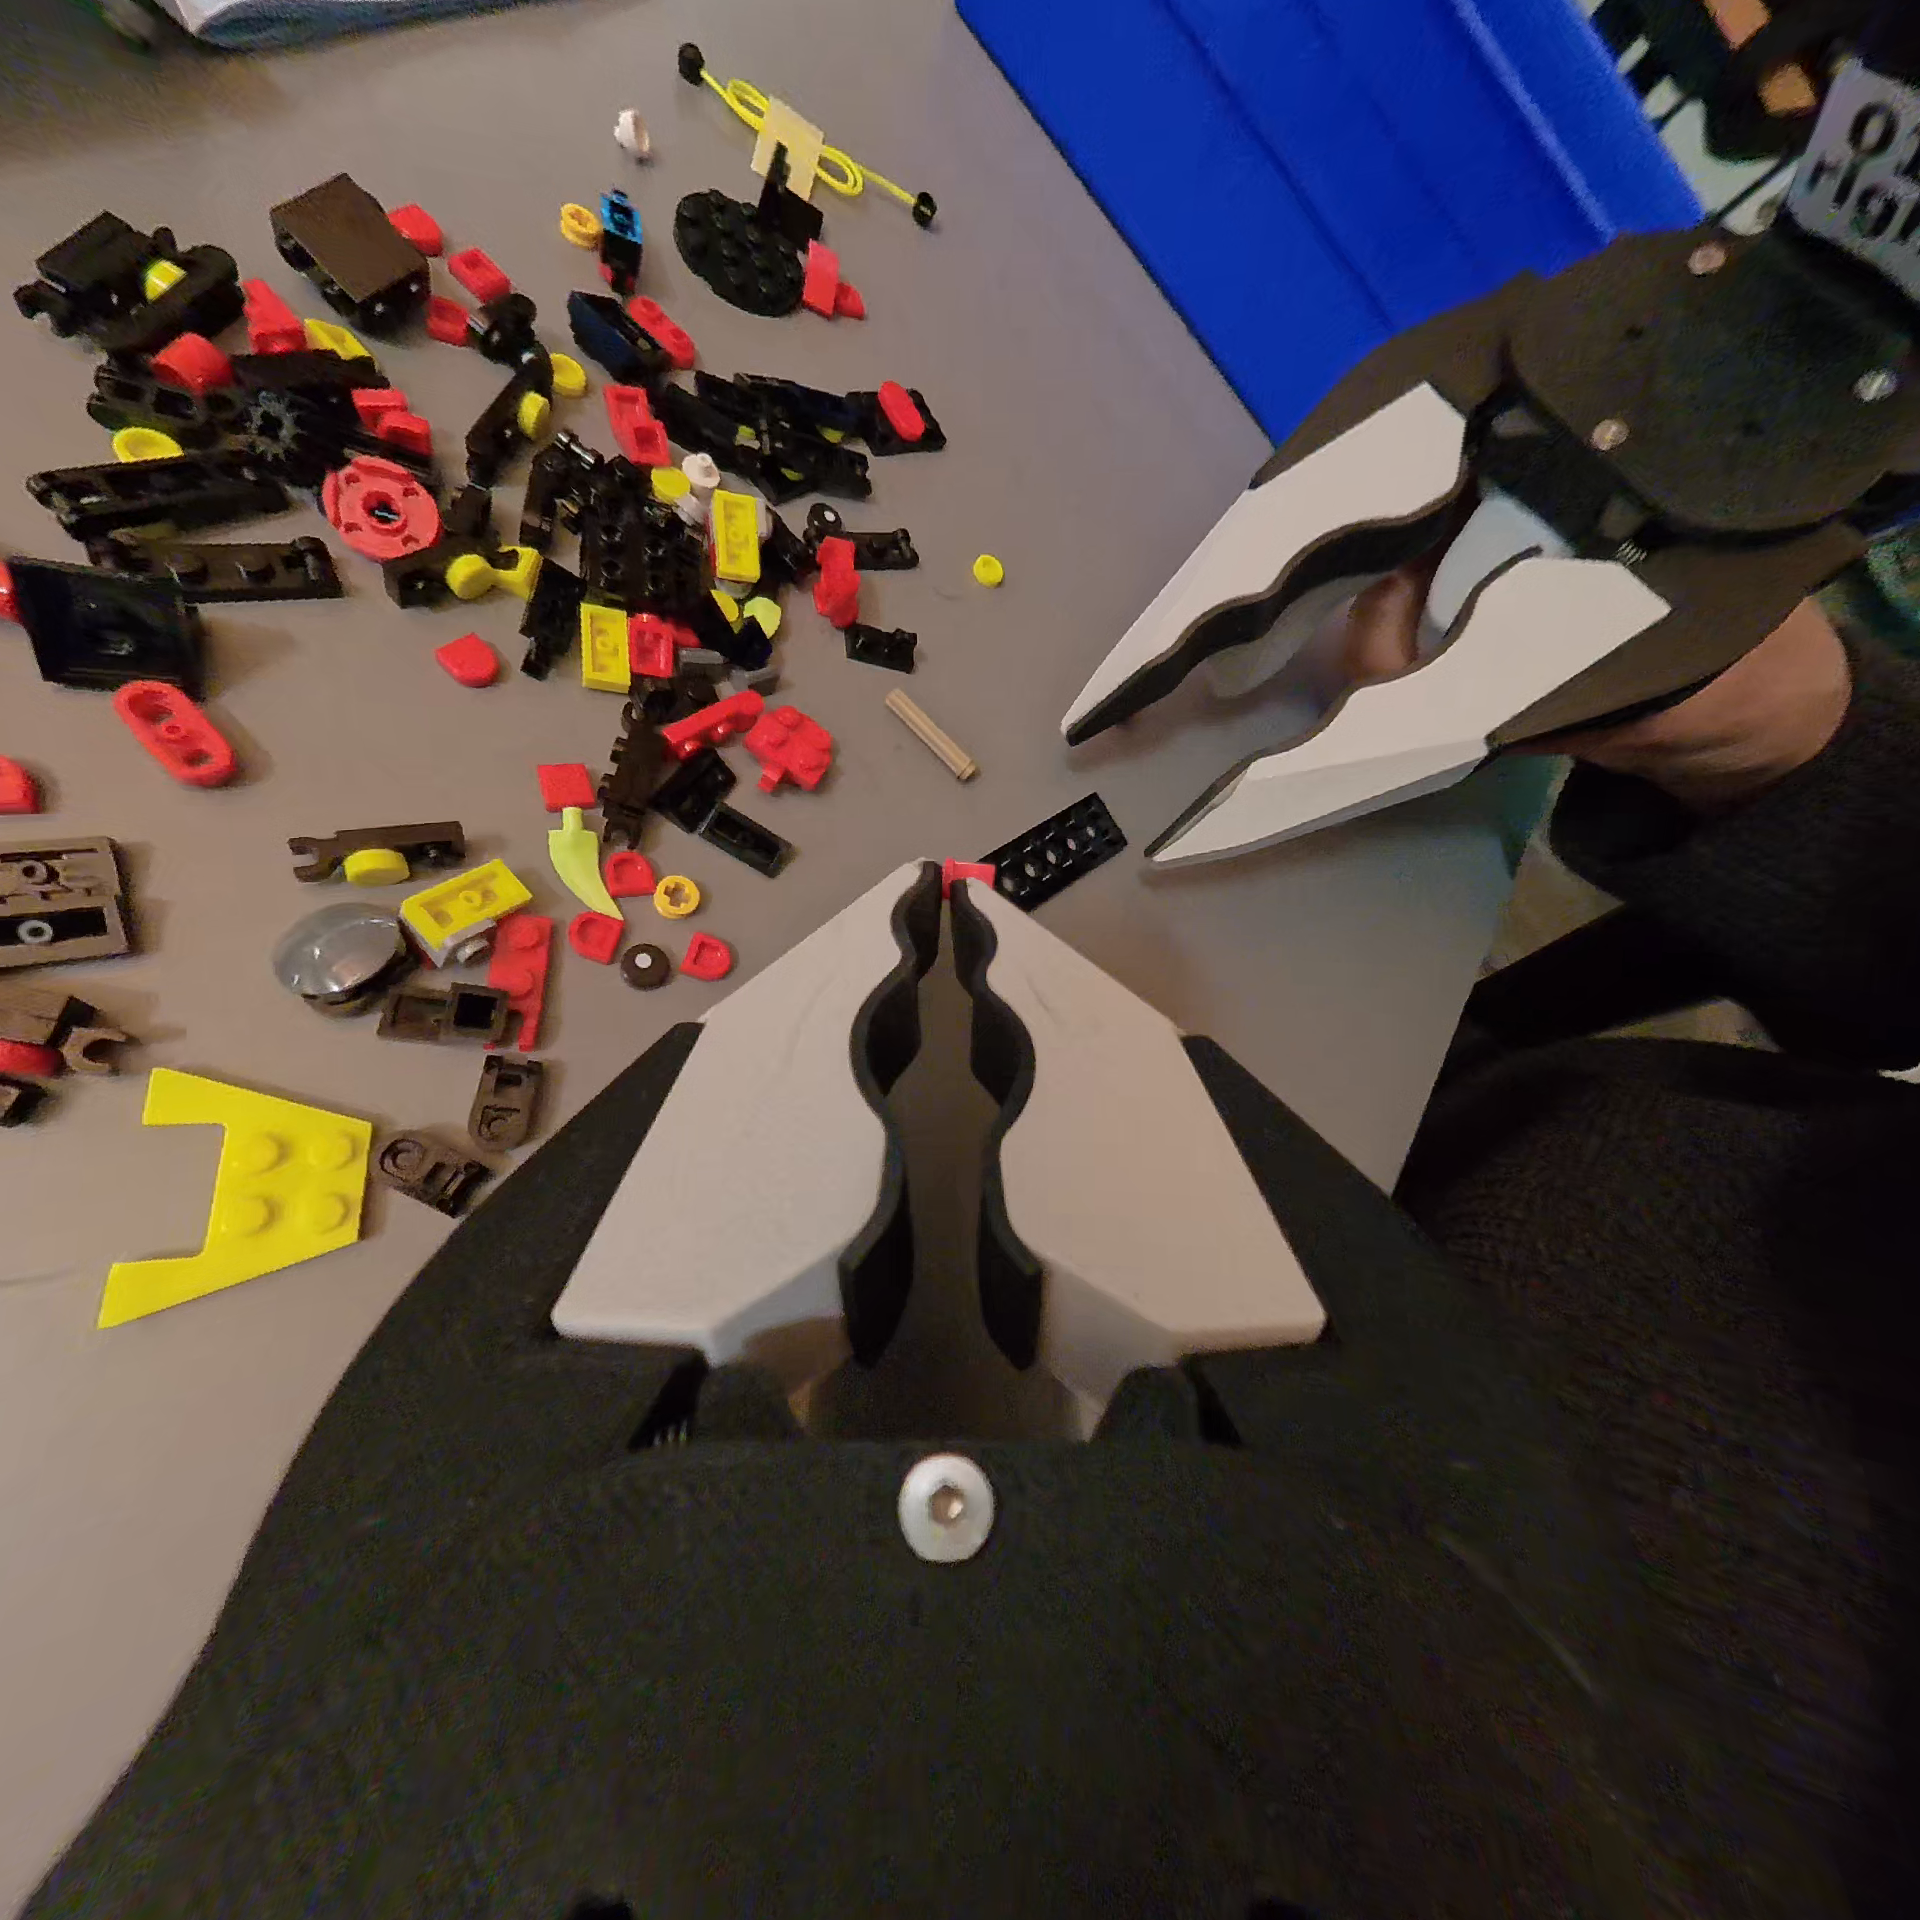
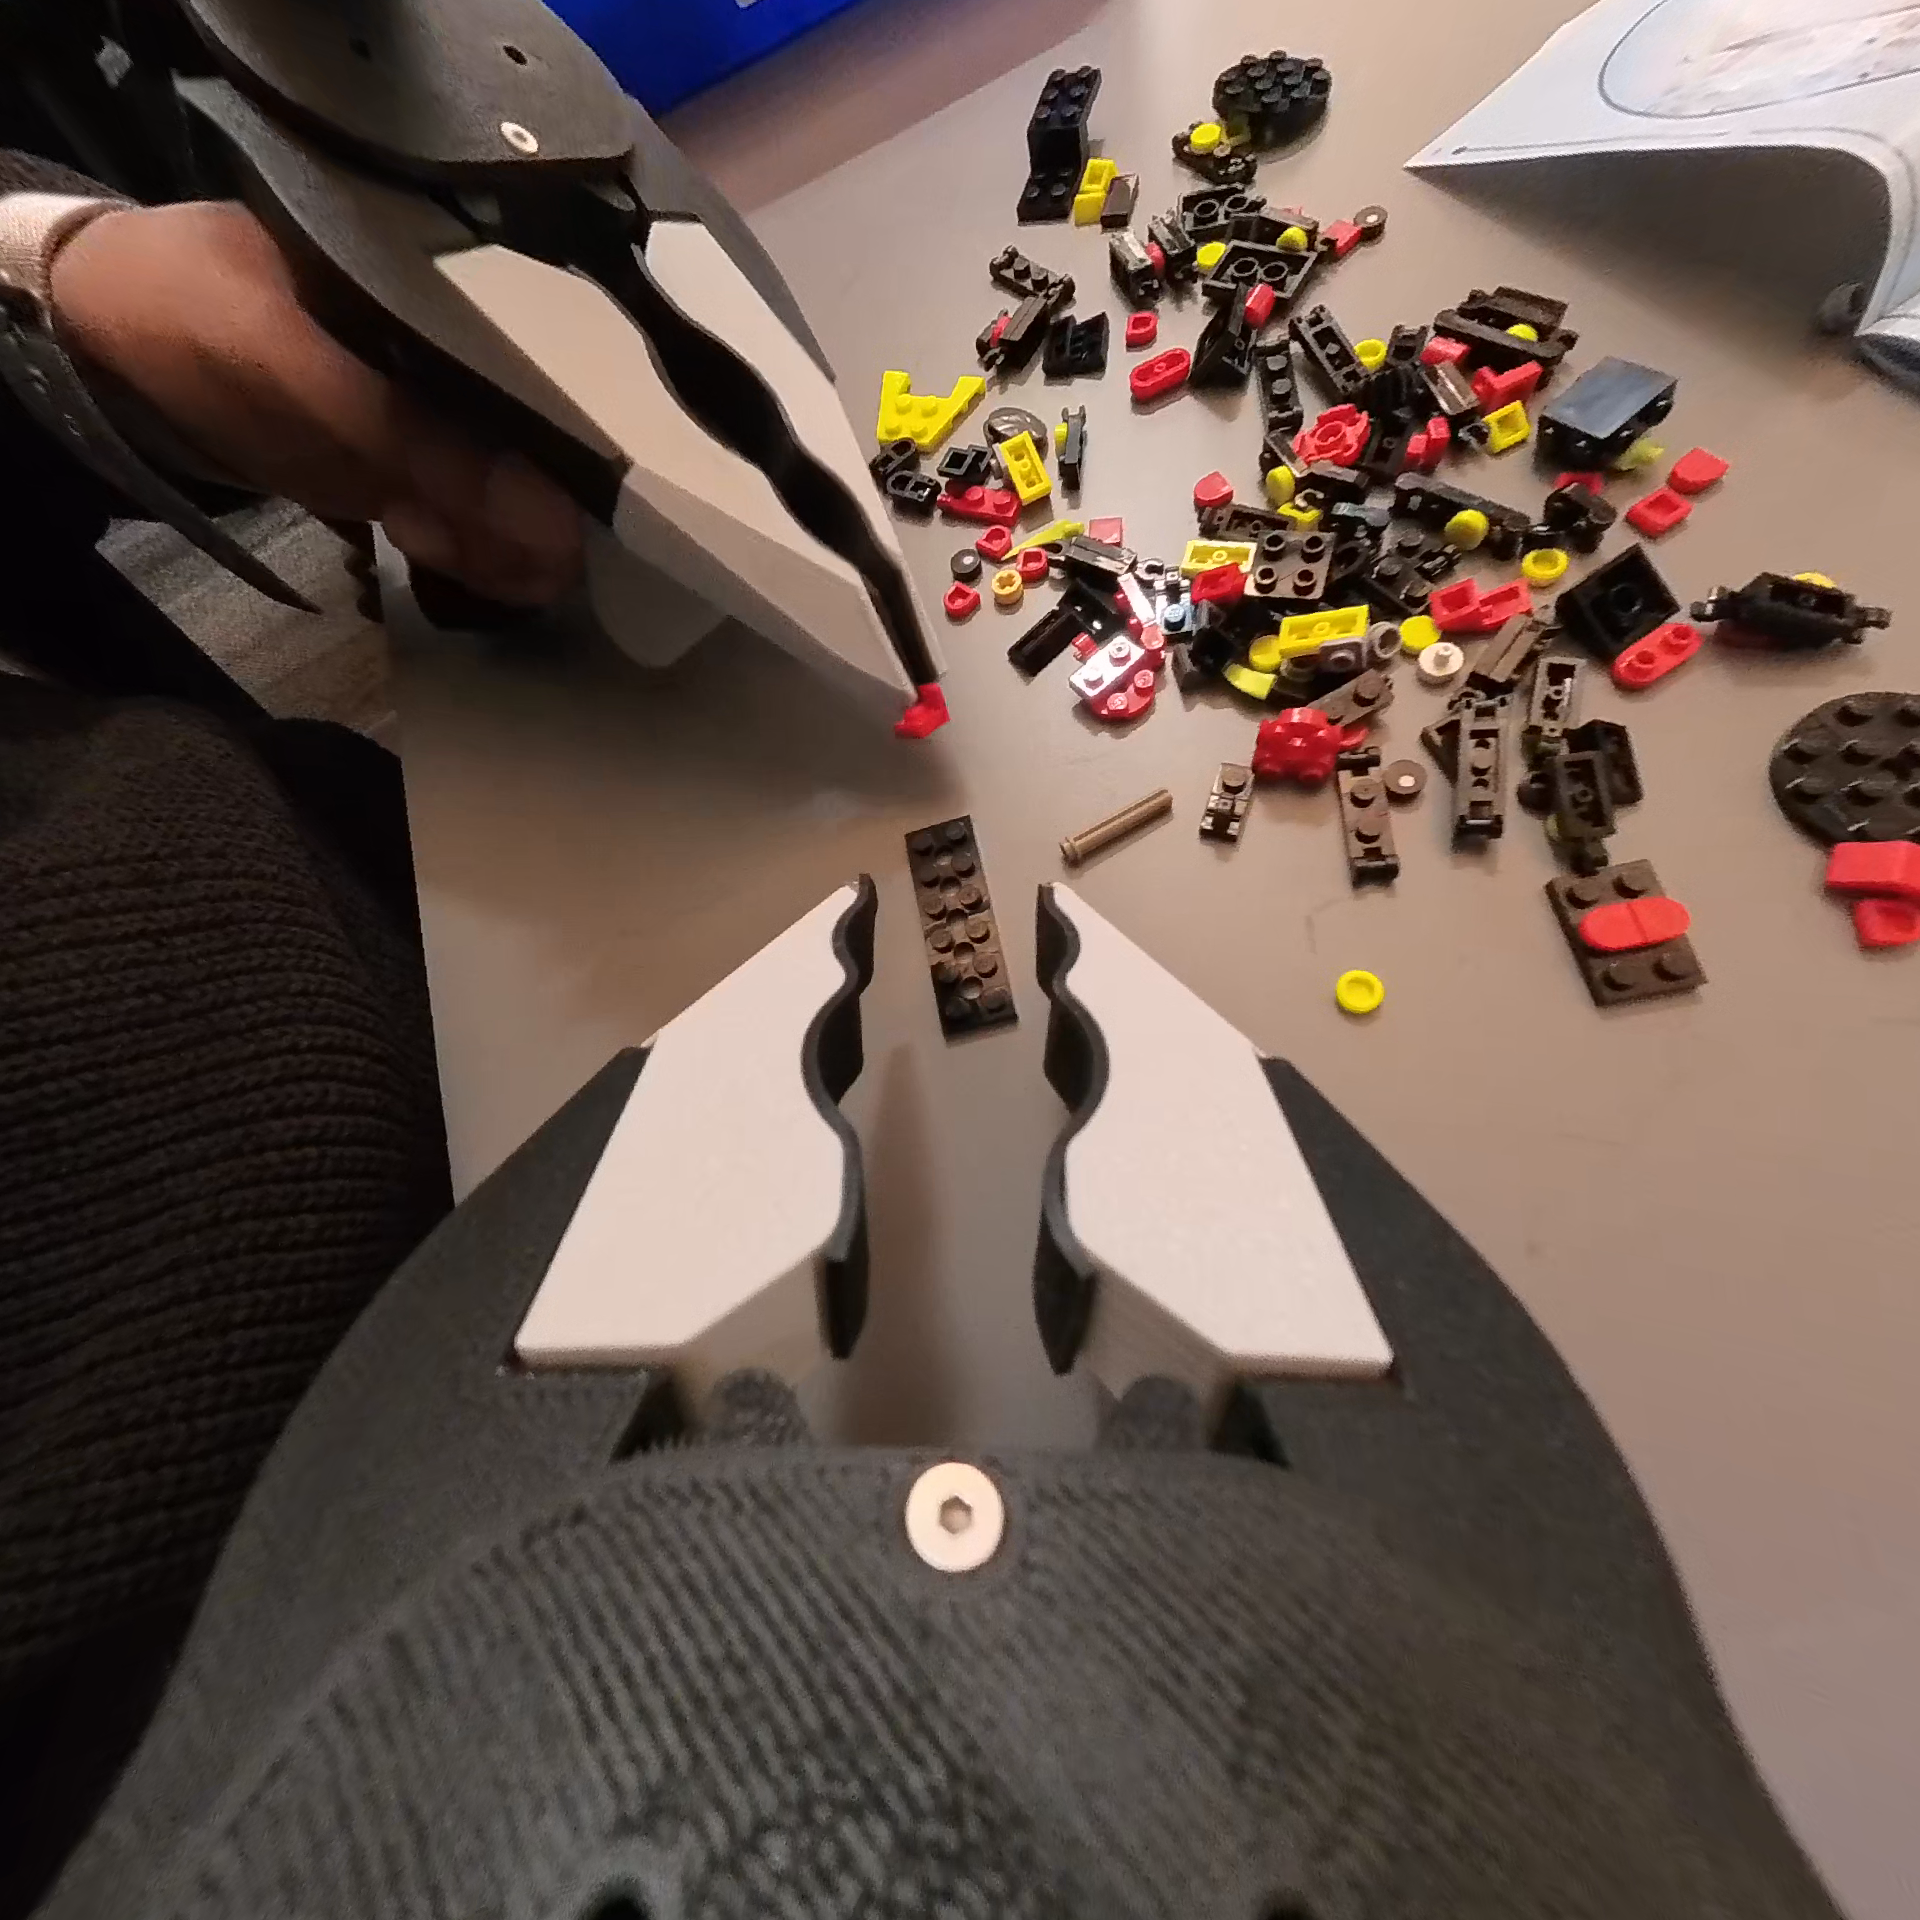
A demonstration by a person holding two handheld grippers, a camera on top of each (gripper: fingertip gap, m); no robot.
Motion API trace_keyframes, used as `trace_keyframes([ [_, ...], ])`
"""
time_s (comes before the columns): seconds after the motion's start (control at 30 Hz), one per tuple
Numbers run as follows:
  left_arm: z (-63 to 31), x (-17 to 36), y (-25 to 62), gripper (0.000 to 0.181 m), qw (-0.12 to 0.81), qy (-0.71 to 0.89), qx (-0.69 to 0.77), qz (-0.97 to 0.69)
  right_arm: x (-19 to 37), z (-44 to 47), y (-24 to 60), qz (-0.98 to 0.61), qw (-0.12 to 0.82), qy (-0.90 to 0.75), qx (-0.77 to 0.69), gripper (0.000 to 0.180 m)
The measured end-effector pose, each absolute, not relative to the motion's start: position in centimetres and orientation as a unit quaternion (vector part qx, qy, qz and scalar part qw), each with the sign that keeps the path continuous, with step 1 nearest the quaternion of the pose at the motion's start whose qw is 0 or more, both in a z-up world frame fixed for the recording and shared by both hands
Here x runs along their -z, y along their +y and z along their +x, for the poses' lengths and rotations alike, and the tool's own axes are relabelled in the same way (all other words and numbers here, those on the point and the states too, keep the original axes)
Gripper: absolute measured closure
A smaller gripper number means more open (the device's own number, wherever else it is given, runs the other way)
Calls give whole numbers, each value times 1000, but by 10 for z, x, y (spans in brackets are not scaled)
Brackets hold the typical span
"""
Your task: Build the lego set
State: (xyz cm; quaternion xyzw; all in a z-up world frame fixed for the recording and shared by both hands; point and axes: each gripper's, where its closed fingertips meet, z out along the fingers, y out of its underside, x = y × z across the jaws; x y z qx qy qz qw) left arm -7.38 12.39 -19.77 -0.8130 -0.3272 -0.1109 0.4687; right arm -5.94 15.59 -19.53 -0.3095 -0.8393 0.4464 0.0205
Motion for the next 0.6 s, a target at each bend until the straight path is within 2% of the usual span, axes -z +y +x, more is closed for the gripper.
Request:
trace_keyframes([
  [0.6,-72,191,126,181,486,-356,178,-778,198,-60,149,-284,49,-857,-428,147],
])
